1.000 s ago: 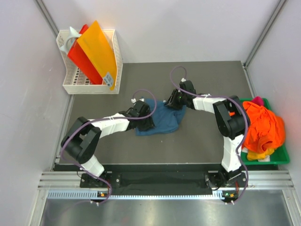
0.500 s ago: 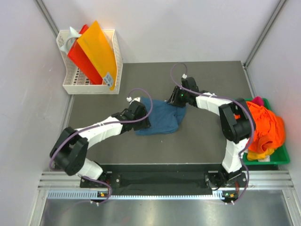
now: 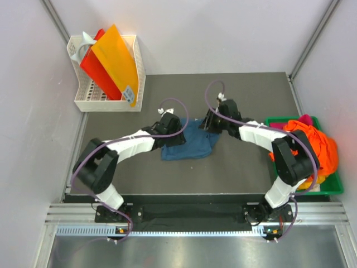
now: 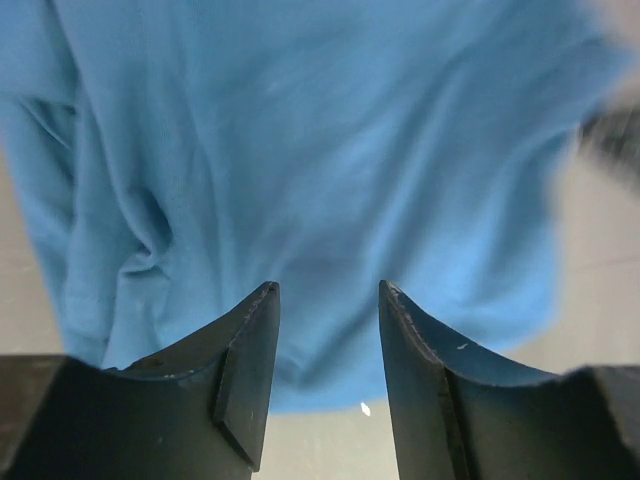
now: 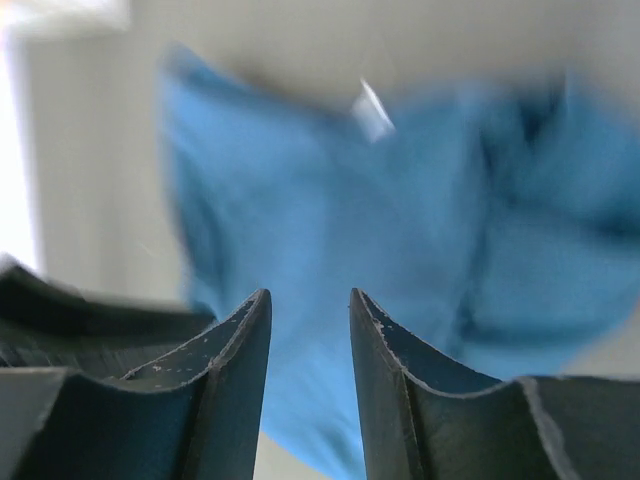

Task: Fold and stack the t-shirts
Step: Smooth out wrinkles on the folded tshirt

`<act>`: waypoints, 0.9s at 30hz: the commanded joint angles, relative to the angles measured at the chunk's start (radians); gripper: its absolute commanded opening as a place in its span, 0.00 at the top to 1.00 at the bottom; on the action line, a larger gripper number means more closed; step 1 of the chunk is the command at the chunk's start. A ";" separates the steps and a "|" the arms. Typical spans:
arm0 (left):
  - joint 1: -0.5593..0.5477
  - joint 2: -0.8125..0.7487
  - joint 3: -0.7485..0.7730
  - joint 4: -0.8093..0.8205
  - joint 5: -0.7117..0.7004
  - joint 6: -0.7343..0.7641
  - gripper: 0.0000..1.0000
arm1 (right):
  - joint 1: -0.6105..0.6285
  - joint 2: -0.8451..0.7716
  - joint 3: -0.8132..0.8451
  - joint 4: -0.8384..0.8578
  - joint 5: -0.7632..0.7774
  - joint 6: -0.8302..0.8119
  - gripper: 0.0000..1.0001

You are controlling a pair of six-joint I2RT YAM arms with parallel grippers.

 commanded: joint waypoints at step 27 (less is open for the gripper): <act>0.027 -0.198 0.040 -0.132 -0.312 0.042 0.41 | 0.027 -0.195 0.141 -0.268 0.188 -0.152 0.50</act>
